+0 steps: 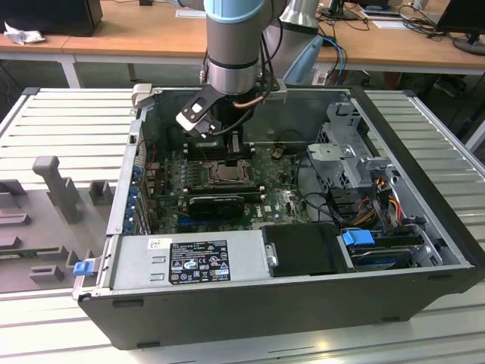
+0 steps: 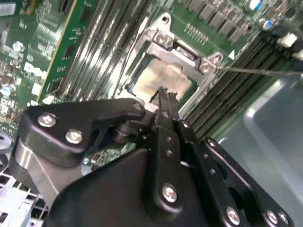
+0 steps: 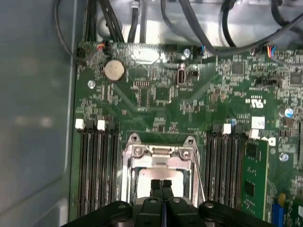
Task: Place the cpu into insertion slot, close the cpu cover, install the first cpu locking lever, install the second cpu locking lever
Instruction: 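Close the cpu cover, then install the first cpu locking lever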
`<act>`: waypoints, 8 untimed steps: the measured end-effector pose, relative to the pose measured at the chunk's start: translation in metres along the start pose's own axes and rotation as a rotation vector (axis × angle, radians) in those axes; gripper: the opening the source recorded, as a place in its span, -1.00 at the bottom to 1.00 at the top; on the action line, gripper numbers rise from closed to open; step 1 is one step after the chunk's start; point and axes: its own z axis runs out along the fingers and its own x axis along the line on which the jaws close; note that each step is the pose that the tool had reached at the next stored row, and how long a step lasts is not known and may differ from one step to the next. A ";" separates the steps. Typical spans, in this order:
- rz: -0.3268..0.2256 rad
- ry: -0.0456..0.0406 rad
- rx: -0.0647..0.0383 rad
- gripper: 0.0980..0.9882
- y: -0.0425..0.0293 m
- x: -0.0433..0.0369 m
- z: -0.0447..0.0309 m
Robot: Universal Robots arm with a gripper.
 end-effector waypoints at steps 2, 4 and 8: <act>0.000 0.0000 0.000 -0.98 -0.0060 0.0002 -0.0002; 0.000 0.0000 0.000 -0.98 -0.0061 0.0002 -0.0022; 0.000 -0.0001 0.000 -0.98 -0.0060 0.0004 -0.0068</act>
